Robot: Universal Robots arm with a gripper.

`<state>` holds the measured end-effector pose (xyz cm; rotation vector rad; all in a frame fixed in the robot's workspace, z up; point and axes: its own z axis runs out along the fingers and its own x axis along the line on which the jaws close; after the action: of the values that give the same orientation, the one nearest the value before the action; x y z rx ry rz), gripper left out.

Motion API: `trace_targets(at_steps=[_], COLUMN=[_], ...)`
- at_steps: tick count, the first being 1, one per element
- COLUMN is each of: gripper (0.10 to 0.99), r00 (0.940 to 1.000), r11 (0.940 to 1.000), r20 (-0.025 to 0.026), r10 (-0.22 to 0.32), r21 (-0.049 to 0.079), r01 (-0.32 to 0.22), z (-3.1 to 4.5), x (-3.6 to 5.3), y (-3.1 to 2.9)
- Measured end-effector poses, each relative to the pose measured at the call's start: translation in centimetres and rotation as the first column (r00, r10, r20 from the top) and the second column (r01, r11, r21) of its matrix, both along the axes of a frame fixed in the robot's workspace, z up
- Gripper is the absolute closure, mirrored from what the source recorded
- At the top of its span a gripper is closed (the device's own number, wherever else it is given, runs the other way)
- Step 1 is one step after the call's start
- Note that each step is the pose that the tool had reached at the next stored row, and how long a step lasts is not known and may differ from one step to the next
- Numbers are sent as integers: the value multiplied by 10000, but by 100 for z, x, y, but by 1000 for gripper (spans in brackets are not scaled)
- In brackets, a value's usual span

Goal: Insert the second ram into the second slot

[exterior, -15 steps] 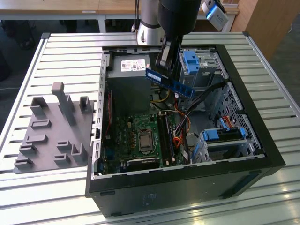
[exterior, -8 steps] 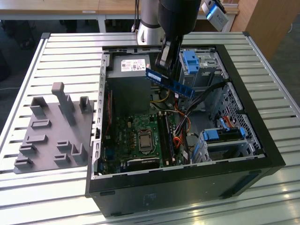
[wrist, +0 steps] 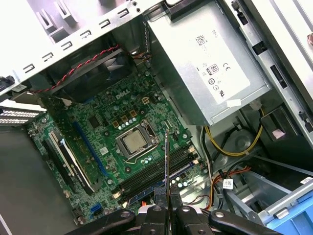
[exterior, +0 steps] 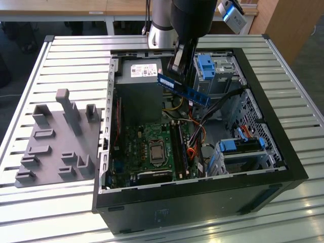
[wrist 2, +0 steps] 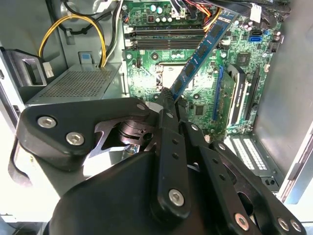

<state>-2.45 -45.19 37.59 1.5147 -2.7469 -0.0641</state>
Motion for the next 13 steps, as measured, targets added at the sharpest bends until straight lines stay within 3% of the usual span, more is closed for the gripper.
trace_targets(at_steps=[13], gripper=[949], r00=[9999], r11=[9999], r20=[0], r10=[-164], r21=[0], r01=[164], z=[0], x=[0], y=[0])
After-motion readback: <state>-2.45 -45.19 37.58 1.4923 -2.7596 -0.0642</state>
